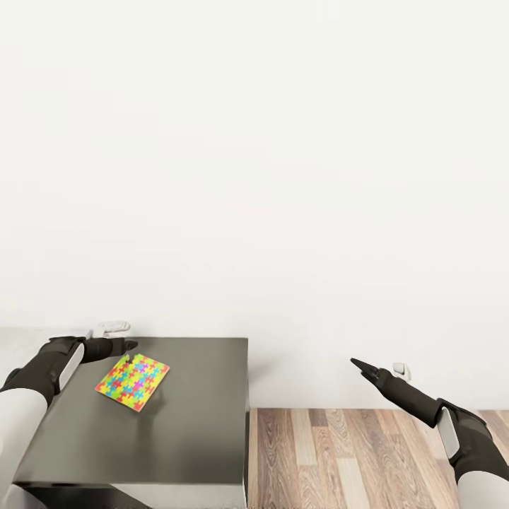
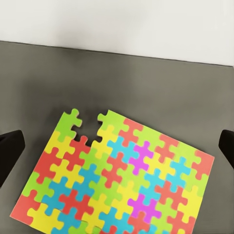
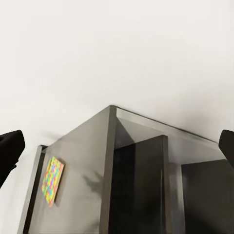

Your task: Put all the toys in the child's room - the three board games (two on the bed and one on the table), the two jigsaw puzzles on the table, and the tennis ball on the table - inside the toy box on the table in the child's room.

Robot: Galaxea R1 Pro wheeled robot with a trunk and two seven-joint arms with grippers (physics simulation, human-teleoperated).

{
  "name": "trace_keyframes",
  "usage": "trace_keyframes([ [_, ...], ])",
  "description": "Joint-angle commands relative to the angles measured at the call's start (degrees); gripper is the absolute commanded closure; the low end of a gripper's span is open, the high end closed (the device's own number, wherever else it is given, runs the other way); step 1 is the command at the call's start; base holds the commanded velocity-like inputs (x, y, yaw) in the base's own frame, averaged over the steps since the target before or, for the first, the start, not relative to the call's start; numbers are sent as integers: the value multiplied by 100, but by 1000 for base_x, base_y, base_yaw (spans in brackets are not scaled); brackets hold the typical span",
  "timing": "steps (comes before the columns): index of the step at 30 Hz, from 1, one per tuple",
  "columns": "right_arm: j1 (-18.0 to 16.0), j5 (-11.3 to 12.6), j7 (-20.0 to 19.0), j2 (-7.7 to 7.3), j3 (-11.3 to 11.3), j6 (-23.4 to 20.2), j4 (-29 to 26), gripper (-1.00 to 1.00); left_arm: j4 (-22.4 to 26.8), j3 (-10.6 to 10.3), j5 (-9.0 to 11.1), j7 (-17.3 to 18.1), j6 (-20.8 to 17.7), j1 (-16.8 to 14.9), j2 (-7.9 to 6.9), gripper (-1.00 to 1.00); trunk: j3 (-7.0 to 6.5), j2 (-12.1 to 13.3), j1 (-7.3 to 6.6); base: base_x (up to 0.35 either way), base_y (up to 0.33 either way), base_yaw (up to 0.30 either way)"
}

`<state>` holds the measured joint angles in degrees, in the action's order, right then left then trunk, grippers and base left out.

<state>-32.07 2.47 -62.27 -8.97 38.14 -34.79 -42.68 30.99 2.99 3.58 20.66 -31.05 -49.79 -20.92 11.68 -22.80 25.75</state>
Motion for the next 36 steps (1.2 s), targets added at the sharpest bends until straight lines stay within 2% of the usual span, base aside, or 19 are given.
trace_keyframes([
  [1, -7, 25, -8, 0, 9, -54, 0, -100, 5, 19, 37, 8, -51, -4, 1, -100, 21, -12, 3, 0, 0, 0],
  [36, -7, 25, -4, 0, 9, -54, 2, -100, 12, 52, 50, 5, -46, -4, 16, -100, 349, -12, 3, 0, 0, 0],
])
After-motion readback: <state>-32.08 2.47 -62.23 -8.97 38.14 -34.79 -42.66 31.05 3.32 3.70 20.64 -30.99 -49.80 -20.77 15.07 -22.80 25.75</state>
